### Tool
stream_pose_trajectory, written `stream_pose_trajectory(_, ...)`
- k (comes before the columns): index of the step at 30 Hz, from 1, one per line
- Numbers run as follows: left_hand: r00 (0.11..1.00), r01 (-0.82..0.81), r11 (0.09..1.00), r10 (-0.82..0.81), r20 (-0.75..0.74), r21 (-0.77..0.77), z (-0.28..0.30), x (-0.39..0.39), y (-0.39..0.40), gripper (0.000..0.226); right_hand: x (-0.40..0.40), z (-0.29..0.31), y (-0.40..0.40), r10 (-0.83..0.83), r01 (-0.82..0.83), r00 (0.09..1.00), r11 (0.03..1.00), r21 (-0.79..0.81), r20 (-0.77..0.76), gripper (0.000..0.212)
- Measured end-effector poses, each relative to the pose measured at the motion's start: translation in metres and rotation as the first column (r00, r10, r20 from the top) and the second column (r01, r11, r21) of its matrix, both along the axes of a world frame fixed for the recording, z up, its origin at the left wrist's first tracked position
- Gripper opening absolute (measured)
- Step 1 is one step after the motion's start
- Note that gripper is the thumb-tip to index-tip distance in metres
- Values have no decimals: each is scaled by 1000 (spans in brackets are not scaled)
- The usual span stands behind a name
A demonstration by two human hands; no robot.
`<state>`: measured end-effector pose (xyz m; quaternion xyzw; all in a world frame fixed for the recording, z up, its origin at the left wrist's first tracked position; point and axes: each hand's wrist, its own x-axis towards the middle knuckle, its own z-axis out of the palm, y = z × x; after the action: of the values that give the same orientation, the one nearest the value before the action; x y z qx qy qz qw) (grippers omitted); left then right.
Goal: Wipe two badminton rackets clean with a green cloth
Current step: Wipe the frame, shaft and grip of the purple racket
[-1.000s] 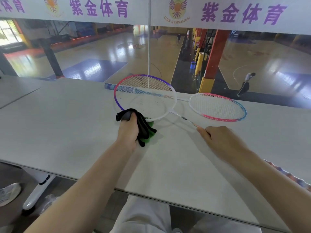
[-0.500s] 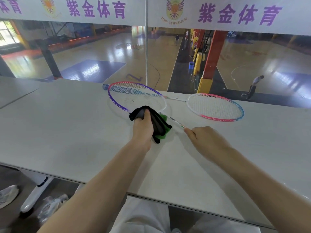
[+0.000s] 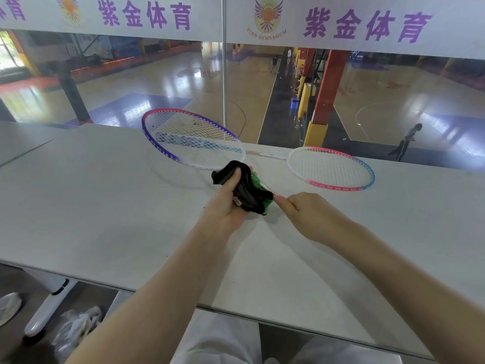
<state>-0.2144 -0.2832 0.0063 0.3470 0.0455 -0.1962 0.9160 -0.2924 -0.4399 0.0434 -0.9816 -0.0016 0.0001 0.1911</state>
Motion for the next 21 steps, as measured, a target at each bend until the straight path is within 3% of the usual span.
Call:
stream_pose_trajectory(3,1000,1,994,2,26,-111,2,-1,0,35,0,6,1,11,-10,999,998,56,-32,56)
stream_pose_trajectory(6,999,-19,982,28,46,-187,5,-5,-2,24,-2,10,1,20,-17,999,997,73,-50,56)
stream_pose_trajectory(10,997,15,965,6,81,-262,11,-9,-1,46,-3,13,-1,20,-15,998,996,91,-55,58)
stream_pose_trajectory(21,984,-162,976,150,-95,-145,24,-10,-11,16,-3,12,9,1,0,1000,998,58,-19,60)
